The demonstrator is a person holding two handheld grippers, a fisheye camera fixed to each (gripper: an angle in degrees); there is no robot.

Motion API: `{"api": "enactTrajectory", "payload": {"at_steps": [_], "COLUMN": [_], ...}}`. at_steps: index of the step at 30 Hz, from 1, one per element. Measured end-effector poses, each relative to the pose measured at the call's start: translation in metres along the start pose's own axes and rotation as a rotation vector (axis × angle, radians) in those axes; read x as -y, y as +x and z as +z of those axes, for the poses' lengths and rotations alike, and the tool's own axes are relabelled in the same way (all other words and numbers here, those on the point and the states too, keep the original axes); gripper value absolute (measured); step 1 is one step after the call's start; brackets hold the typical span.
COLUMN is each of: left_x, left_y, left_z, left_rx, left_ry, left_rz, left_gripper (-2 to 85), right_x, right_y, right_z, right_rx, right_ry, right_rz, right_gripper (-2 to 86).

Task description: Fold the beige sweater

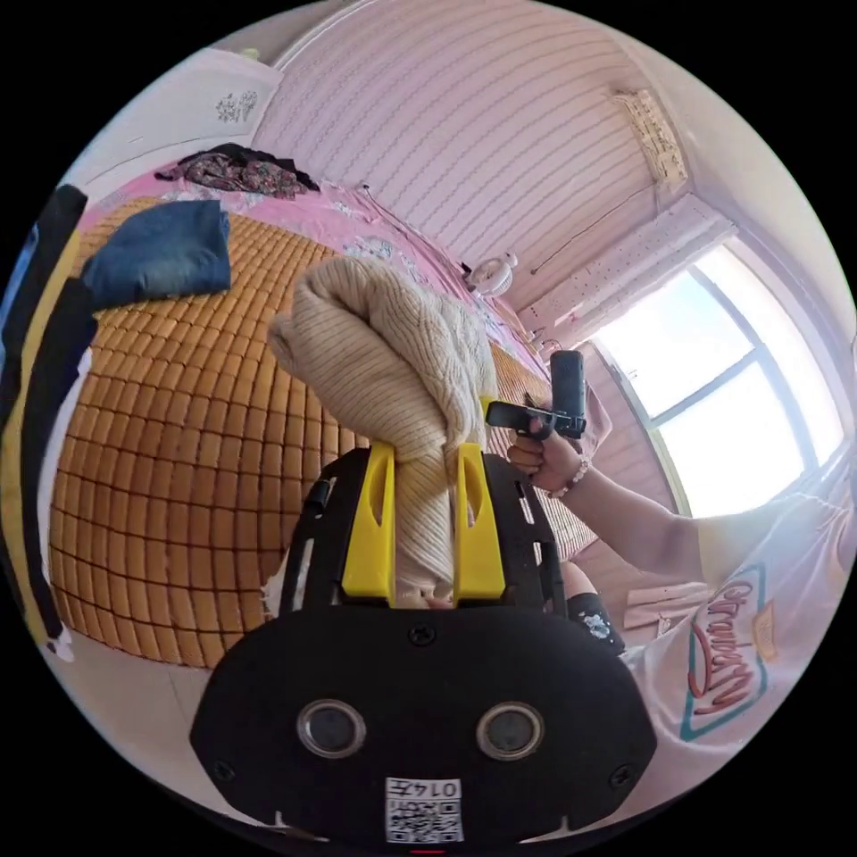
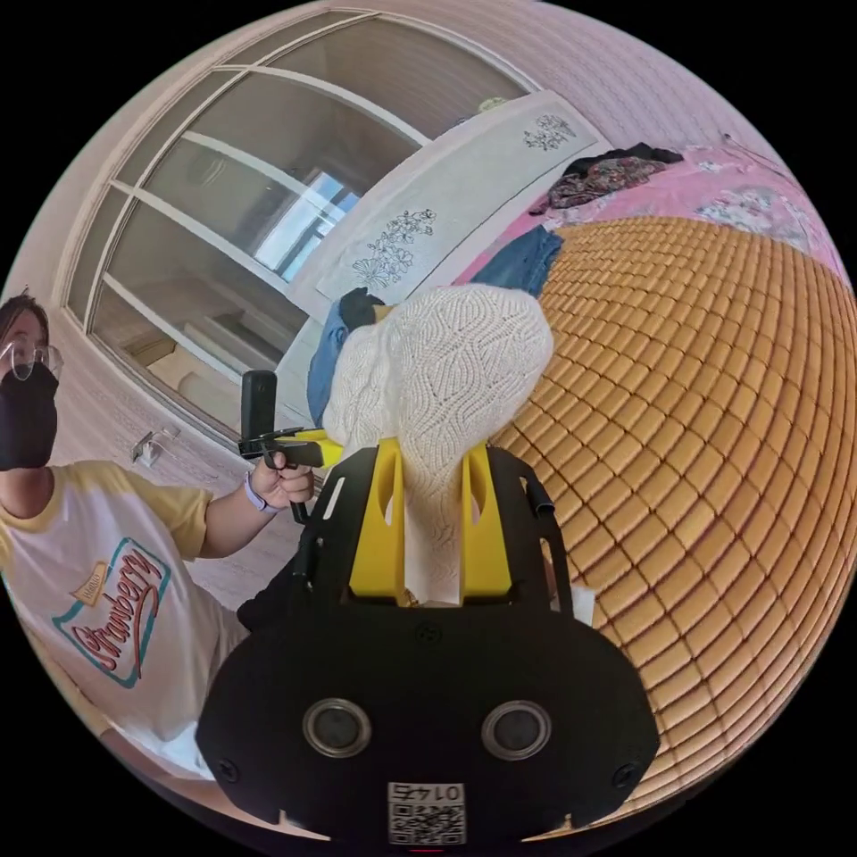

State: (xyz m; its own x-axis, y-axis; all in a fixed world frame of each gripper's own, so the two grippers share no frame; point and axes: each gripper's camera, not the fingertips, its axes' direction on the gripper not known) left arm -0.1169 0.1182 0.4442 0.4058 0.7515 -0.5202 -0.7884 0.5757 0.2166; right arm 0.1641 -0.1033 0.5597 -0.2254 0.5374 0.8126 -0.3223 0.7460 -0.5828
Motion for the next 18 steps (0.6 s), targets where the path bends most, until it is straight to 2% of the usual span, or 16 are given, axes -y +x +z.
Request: {"api": "enactTrajectory", "payload": {"at_steps": [3,5,7,9,11,14,18], "left_x": [0.065,0.122,0.146,0.155,0.142,0.094,0.024], "left_y": [-0.016,-0.031,-0.037,-0.043,-0.030,-0.004,0.016], "left_z": [-0.062,-0.107,-0.135,-0.152,-0.159,-0.142,-0.086], "left_rx": [0.087,0.278,0.420,0.389,0.307,0.281,0.180], "left_ry": [0.173,0.297,0.417,0.456,0.473,0.452,0.319], "left_rz": [-0.063,-0.179,-0.245,-0.307,-0.237,-0.121,-0.060], "left_gripper": [11.8,13.4,13.8,14.3,14.1,13.1,11.6], "right_x": [0.114,0.186,0.257,0.274,0.261,0.187,-0.006], "right_y": [-0.014,-0.018,-0.018,-0.018,-0.020,-0.021,-0.023], "right_z": [0.015,0.029,0.050,0.062,0.068,0.071,0.038], "right_rx": [0.060,0.046,-0.048,-0.193,-0.248,-0.261,-0.323], "right_ry": [0.005,0.008,-0.023,-0.058,-0.067,-0.150,-0.270], "right_rz": [-0.064,-0.033,0.025,0.063,0.060,0.004,0.033], "right_gripper": [12.7,12.0,12.5,13.9,14.2,13.6,11.7]}}
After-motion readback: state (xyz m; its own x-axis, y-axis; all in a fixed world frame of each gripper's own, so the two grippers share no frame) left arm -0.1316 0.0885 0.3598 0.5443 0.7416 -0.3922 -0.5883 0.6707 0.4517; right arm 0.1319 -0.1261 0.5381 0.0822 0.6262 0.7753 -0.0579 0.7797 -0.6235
